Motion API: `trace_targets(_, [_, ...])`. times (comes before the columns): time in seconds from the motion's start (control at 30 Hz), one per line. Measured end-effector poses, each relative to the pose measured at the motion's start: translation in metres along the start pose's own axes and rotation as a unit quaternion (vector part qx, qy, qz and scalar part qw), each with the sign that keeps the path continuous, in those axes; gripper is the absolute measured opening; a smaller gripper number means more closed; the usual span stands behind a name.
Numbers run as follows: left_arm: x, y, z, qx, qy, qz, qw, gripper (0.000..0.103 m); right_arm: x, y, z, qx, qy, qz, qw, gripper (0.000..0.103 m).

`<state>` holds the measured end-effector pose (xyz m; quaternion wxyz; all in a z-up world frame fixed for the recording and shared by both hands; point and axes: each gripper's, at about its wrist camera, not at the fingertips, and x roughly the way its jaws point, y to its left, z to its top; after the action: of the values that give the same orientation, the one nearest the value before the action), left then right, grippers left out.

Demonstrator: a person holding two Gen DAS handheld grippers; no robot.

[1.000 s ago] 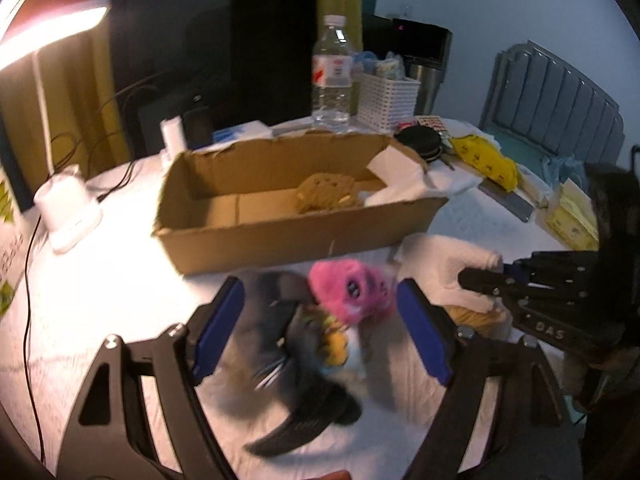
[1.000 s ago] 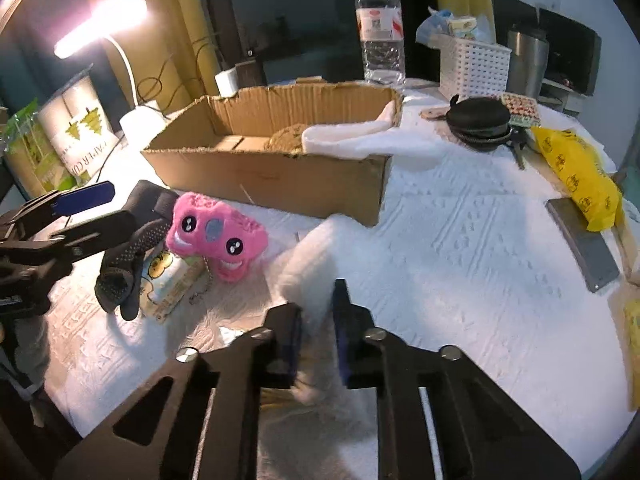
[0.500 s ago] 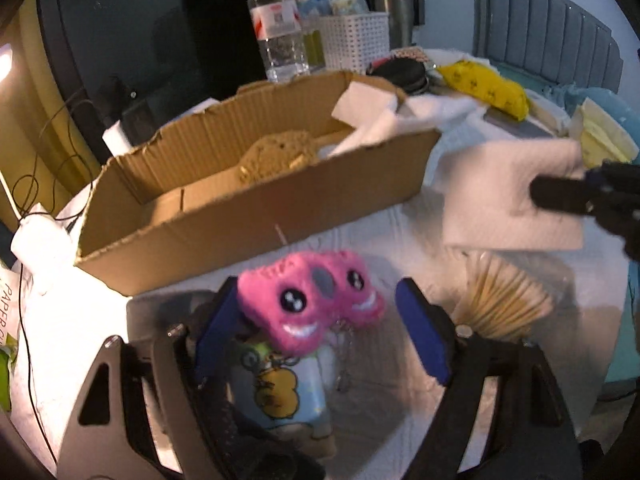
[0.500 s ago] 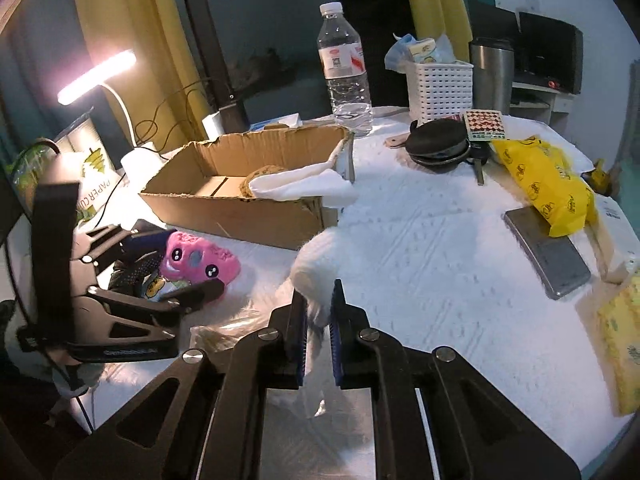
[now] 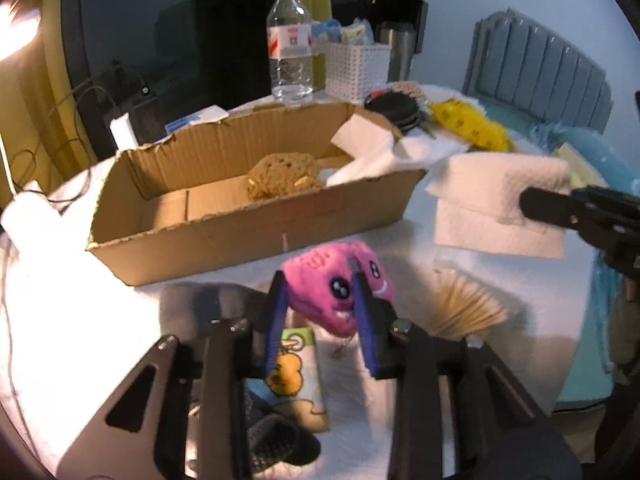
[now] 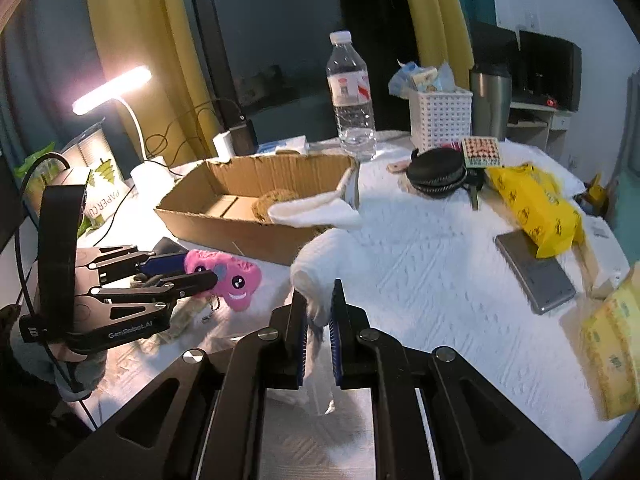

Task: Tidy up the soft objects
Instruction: 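Grasp the pink plush toy with the left tool while the right tool grasps a white towel, then lower the pink plush into the box with the left tool while the right tool drops the towel in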

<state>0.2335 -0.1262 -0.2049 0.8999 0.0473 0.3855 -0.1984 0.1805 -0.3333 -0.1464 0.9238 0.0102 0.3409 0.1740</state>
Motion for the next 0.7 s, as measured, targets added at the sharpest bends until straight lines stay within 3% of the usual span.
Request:
trace_targets(0.23, [-0.025,0.025,0.001,-0.055,-0.024,-0.049,0.997,0.032,-0.011,0.016,0.013,-0.018,-0.014,-0.008,1.0,0.011])
trace_targets(0.7, [-0.093,0.06,0.027,-0.085,-0.126,-0.056,0.9868,0.032,-0.026,0.049,0.051,-0.063,-0.042,-0.018,0.997,0.011])
